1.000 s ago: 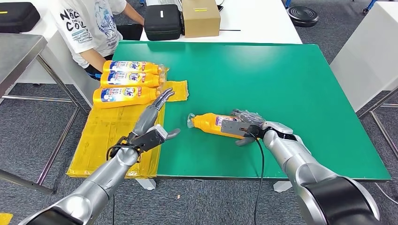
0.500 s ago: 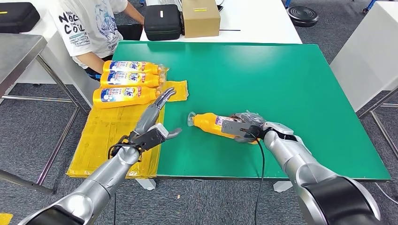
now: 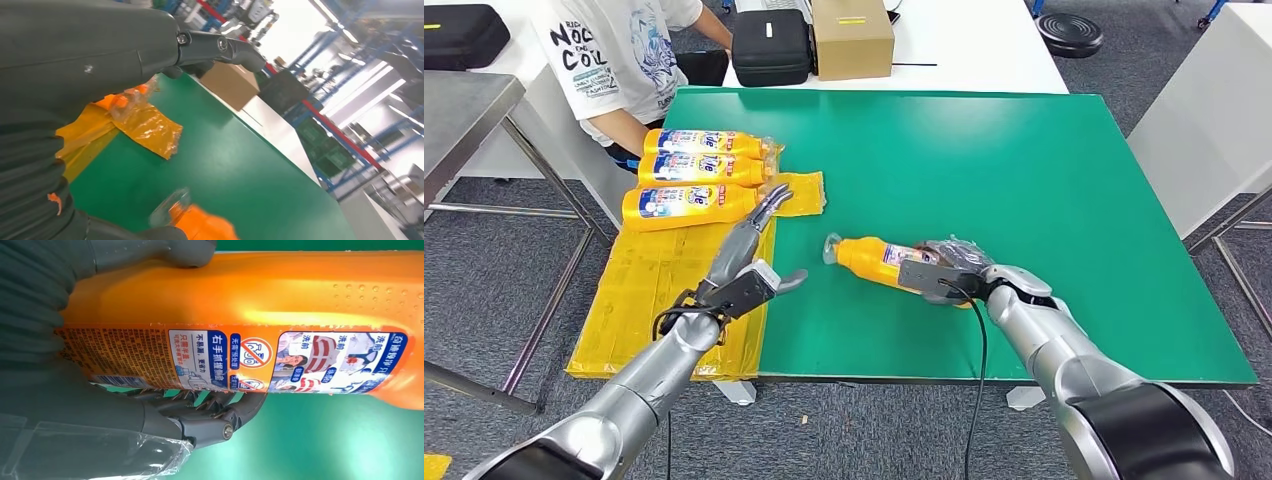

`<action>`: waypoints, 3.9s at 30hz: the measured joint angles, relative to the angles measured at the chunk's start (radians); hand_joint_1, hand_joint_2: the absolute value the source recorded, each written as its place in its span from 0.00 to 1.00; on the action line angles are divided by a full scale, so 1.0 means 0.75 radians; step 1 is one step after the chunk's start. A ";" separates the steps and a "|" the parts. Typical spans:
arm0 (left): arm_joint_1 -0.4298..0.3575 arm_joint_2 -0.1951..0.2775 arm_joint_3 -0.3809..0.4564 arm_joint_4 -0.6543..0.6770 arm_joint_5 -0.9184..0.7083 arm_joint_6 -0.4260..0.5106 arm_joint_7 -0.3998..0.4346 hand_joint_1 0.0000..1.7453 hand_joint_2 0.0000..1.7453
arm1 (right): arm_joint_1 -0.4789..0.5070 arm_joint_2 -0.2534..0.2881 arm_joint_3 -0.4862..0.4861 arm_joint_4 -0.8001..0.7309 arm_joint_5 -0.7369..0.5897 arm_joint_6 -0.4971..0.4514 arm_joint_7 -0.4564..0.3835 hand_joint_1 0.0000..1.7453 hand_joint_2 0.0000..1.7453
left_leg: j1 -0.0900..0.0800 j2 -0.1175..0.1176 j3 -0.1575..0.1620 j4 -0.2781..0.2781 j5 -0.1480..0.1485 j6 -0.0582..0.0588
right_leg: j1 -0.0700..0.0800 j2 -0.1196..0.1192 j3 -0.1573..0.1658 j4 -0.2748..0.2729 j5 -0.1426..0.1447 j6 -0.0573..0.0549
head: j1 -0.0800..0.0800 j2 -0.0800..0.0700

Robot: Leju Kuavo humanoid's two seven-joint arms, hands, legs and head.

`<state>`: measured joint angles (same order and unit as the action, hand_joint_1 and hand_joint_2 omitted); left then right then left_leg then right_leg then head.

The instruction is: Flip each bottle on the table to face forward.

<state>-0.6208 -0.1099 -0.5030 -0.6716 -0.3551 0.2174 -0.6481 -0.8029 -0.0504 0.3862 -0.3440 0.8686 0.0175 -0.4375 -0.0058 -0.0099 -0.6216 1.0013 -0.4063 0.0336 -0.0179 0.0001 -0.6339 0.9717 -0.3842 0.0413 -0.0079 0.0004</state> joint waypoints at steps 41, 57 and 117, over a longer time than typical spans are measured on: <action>0.076 -0.010 0.146 -0.048 1.150 -0.787 0.467 0.00 1.00 | 0.463 0.259 -0.077 -0.528 -0.356 -0.353 -0.344 1.00 1.00 | 0.001 0.000 -0.002 -0.001 -0.001 -0.001 | 0.001 0.000 -0.002 0.000 -0.001 -0.001 | 0.000 0.000; 0.204 -0.011 0.068 -0.339 1.175 -0.881 0.367 0.00 1.00 | 0.448 0.315 -0.003 -0.468 -0.718 -0.307 -0.353 1.00 1.00 | 0.001 0.000 -0.004 -0.001 -0.001 -0.001 | 0.001 0.000 -0.004 0.000 -0.001 -0.001 | 0.000 0.000; 0.246 -0.021 0.065 -0.276 1.182 -0.612 0.301 0.00 1.00 | 0.347 0.426 0.194 -0.273 -0.501 -0.136 -0.331 1.00 1.00 | 0.001 0.002 -0.004 -0.001 -0.001 -0.001 | 0.001 0.001 -0.007 0.000 -0.001 -0.001 | 0.000 0.000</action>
<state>-0.4359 -0.1260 -0.4539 -0.8788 0.5313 -0.2415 -0.4223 -0.5424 0.2693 0.5320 -0.5485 0.4932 -0.0843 -0.6857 -0.0047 -0.0085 -0.6248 1.0009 -0.4069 0.0325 -0.0170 0.0006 -0.6389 0.9716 -0.3849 0.0404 -0.0077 0.0004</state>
